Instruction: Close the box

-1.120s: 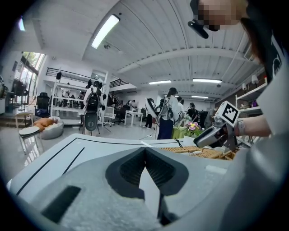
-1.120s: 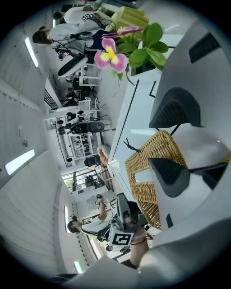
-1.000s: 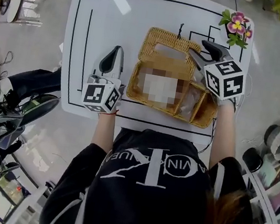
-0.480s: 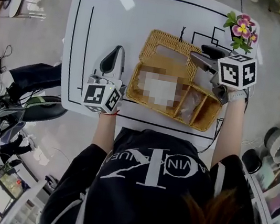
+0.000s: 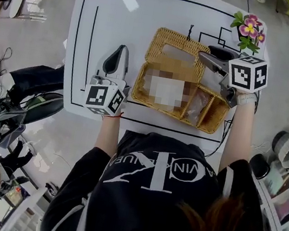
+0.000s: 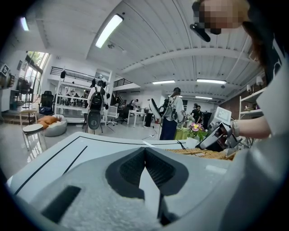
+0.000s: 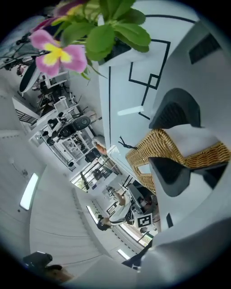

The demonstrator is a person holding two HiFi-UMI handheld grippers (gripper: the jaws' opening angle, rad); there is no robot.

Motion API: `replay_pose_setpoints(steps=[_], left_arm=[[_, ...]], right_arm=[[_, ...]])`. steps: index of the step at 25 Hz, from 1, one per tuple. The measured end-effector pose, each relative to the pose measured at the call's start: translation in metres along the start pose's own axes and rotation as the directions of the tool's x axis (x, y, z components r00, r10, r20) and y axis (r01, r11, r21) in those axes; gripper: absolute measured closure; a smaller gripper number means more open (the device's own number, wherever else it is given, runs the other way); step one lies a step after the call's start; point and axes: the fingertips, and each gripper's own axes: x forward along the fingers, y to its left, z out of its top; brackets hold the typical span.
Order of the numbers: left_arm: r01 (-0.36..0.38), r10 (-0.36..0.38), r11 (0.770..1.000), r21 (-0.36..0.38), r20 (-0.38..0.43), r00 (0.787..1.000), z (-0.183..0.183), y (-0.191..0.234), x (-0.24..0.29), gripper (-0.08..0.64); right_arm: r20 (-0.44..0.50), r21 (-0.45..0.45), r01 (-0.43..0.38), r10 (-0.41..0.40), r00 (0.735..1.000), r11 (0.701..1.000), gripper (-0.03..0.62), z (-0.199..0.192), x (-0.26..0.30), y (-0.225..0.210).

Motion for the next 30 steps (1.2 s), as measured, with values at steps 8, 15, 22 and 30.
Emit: replay_pose_setpoints(steps=[8, 15, 22, 30], left_arm=[[0.036, -0.037, 0.999, 0.013, 0.045, 0.998, 0.017, -0.004, -0.008, 0.549], [0.078, -0.08, 0.997, 0.024, 0.078, 0.994, 0.028, -0.011, -0.023, 0.549], [0.121, -0.124, 0.992, 0.027, 0.102, 0.987, 0.031, -0.013, -0.039, 0.549], [0.179, -0.184, 0.983, 0.047, 0.122, 0.975, 0.039, -0.014, -0.061, 0.549]], right_arm=[[0.12, -0.115, 0.102, -0.089, 0.989, 0.988, 0.461, 0.026, -0.031, 0.019], [0.224, -0.198, 0.206, -0.161, 0.961, 0.958, 0.515, 0.038, -0.055, 0.045], [0.287, -0.303, 0.343, -0.258, 0.923, 0.889, 0.528, 0.038, -0.07, 0.07], [0.346, -0.36, 0.464, -0.346, 0.872, 0.81, 0.527, 0.03, -0.084, 0.105]])
